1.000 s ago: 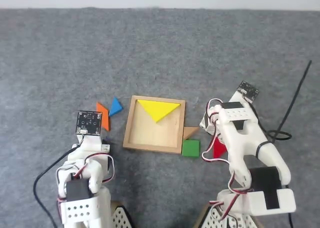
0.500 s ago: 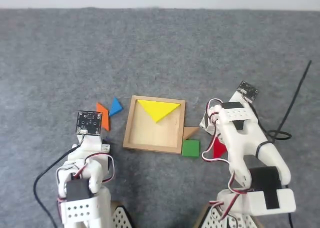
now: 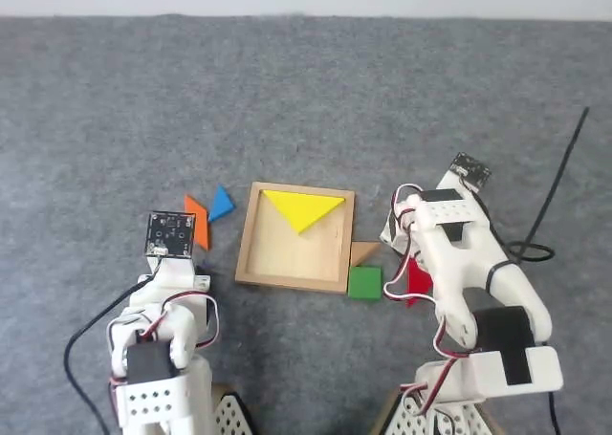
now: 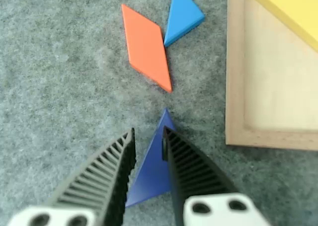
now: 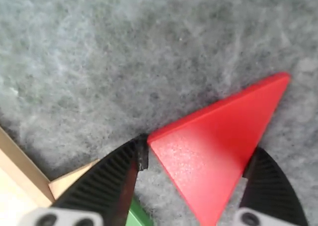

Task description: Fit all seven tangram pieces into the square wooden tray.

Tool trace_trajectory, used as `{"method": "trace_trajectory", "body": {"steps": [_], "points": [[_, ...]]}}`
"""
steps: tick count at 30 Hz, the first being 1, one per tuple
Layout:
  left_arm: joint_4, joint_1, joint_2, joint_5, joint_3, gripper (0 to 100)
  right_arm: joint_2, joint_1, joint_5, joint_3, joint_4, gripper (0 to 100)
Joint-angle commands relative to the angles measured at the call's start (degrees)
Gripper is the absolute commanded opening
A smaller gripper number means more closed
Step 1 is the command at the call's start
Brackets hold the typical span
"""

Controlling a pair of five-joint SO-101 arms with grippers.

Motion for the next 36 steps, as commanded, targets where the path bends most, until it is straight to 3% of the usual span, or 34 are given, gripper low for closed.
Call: {"method": "trace_trajectory", "body": {"steps": [1,4,9,15,18,23,36], "points": [[0.18,-0.26,-0.79,-0.35,-0.66,9,2.68,1.89,1.49,-1.14,-0.57,28.8],[0.18,-0.26,-0.79,-0.35,-0.66,9,2.15,2.51,1.49,-1.23,-0.31,30.2],[0.18,-0.26,-0.79,-0.35,-0.66,9,2.15,2.07,-0.97,-1.23,-0.31,42.2],[0.18,-0.26,-0.79,-0.35,-0.66,9,2.68,2.51,-2.02,-3.08,-0.22,42.3],[0.18,-0.26,-0.79,-0.35,-0.66,9,2.68,2.59,-3.16,-2.99,0.13,40.7],[0.18,-0.35,-0.79,-0.35,-0.66,9,2.68,2.68,-3.34,-2.99,1.27,28.8],[0.18,-0.35,-0.79,-0.35,-0.66,9,2.07,2.59,-0.18,-3.34,3.3,28.1]]}}
